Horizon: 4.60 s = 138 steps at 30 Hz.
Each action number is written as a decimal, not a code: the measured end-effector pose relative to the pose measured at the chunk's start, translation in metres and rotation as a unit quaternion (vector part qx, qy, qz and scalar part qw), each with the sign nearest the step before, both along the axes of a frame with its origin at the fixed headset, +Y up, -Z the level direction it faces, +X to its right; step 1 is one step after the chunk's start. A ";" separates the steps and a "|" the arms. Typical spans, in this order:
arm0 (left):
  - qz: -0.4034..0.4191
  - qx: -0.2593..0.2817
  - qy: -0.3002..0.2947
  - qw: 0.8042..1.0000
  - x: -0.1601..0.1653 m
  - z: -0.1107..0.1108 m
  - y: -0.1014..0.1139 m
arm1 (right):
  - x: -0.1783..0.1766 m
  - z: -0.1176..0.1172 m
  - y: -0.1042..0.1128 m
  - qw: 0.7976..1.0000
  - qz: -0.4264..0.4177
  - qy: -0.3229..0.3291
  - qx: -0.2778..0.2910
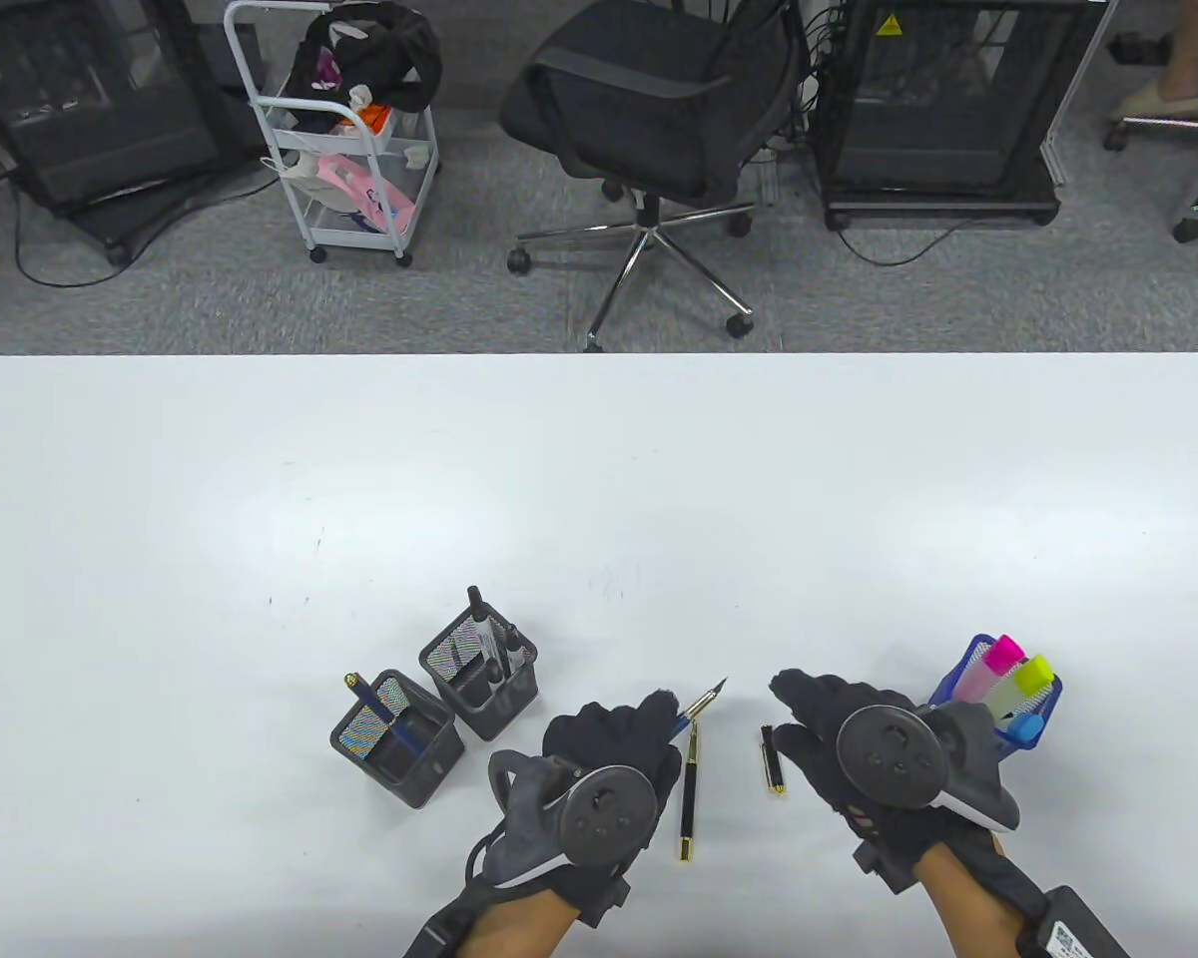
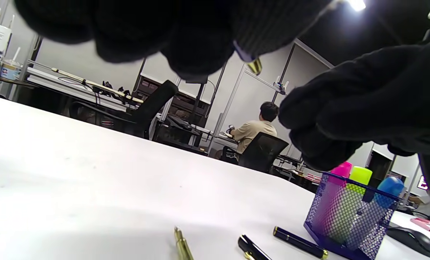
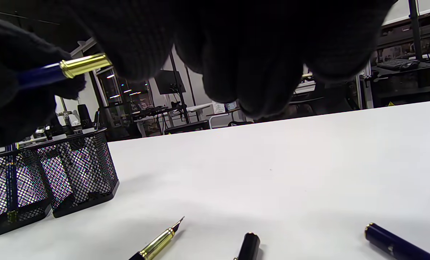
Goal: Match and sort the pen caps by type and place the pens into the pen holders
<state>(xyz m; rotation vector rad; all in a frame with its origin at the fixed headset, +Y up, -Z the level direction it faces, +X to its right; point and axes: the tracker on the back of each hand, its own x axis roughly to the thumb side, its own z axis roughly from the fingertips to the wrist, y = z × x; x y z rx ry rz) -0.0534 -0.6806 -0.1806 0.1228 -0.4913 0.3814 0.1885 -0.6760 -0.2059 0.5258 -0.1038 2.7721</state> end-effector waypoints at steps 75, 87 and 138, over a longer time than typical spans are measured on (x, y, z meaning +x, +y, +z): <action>-0.040 -0.043 0.000 0.998 0.000 -0.005 -0.015 | 0.019 -0.031 -0.042 0.985 0.066 -0.149 -0.065; -0.035 -0.045 -0.001 0.998 -0.001 -0.006 -0.016 | 0.007 -0.015 -0.020 0.997 -0.009 -0.067 -0.032; -0.030 -0.013 -0.038 0.999 -0.001 -0.002 -0.013 | -0.017 0.007 0.004 0.992 -0.081 0.097 0.013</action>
